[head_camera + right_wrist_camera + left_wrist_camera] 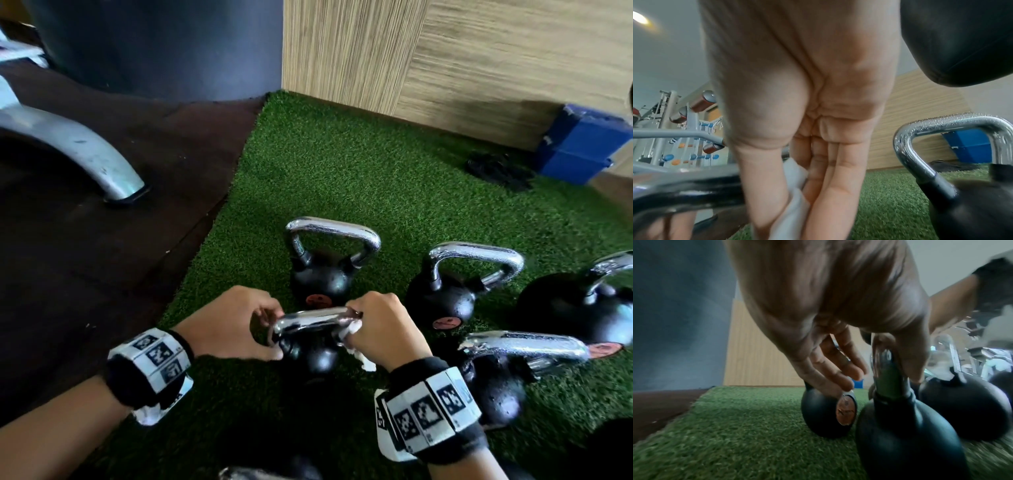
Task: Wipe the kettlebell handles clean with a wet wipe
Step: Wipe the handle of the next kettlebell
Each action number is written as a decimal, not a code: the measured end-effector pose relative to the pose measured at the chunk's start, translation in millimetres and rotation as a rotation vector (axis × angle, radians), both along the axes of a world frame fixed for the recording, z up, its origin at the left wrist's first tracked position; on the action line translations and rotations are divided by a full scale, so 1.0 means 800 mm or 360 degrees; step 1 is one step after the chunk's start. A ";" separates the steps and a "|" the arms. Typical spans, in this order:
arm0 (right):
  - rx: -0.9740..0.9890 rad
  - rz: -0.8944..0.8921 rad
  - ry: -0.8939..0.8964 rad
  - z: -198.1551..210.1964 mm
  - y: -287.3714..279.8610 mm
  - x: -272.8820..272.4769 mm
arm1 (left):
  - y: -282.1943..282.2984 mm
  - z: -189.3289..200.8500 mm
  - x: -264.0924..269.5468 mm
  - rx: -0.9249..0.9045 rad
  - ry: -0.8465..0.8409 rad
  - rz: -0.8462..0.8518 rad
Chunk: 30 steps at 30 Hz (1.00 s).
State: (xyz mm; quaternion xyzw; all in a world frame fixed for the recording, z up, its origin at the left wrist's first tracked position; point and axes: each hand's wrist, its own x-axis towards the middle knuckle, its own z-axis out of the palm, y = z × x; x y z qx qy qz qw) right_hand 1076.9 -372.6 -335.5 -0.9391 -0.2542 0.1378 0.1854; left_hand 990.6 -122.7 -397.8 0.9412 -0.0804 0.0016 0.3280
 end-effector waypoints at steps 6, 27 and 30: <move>-0.0225 -0.0002 0.0130 0.016 -0.001 -0.016 | 0.014 0.003 0.012 -0.0047 0.0036 -0.0016; 0.1067 -0.0313 0.0169 0.070 0.056 0.136 | 0.018 -0.044 0.176 -0.0329 0.0658 0.0668; 0.0819 -0.0142 -0.0195 0.064 0.064 0.138 | 0.011 -0.057 0.180 -0.0635 0.0707 0.0640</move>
